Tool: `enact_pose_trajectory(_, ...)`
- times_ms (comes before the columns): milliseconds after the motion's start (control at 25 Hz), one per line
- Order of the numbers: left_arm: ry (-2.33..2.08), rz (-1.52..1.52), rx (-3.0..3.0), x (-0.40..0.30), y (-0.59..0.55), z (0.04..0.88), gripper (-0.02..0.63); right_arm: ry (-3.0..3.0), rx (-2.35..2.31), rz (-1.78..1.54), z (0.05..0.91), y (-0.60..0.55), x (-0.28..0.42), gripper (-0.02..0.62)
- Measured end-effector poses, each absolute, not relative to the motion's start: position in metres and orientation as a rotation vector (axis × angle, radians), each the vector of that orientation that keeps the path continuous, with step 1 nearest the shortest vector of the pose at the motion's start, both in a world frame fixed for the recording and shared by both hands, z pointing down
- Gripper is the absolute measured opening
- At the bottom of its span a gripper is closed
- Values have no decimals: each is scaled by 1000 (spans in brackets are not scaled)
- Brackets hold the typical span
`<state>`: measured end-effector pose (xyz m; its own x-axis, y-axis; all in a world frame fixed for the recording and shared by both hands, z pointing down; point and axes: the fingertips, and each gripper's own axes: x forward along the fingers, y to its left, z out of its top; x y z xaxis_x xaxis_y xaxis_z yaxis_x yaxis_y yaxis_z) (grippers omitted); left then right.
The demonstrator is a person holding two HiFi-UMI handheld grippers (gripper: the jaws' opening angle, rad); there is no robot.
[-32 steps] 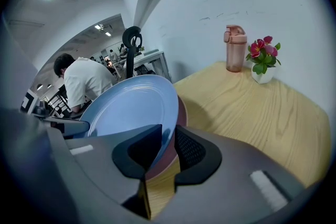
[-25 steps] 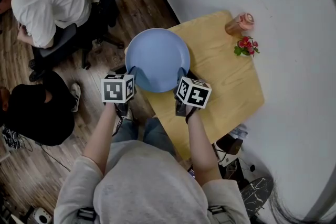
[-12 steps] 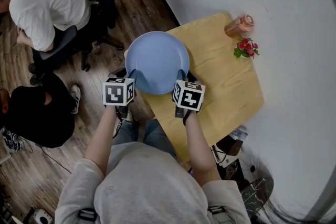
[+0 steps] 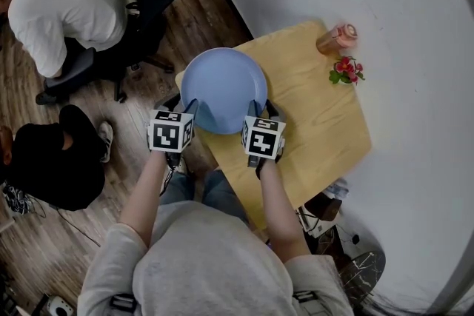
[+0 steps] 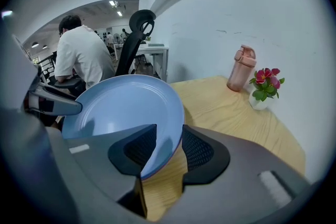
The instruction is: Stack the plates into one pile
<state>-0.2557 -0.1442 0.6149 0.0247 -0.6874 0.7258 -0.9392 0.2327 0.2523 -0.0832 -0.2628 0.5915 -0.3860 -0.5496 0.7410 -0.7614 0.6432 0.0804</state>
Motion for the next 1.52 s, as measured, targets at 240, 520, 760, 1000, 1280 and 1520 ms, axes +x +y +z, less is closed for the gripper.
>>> enact_pose_trajectory(240,-1754,404,1536,-260,-145,607,233,-2150,1048,353,576,-265,-83,133)
enact_pose_trajectory(520,-1865,434,1600,-273,-141,577,108,-2311,1008,393,538,-246,-98,18)
enact_pose_trajectory(760,-1944,353,1696,-274,-140,533,61,-2438,1022,396,499,-232,-101,3)
enact_pose_trajectory(1000,-2058,267,1901,-267,-143,468,61,-2577,1097,348,444,-227,-100,3)
enact_pose_trajectory(1280,-2142,127,2071,-263,-139,400,61,-2688,1192,258,389,-213,-93,3)
enact_pose_trajectory(1520,-2155,67,2146,-261,-132,365,61,-2744,1279,153,345,-201,-82,5)
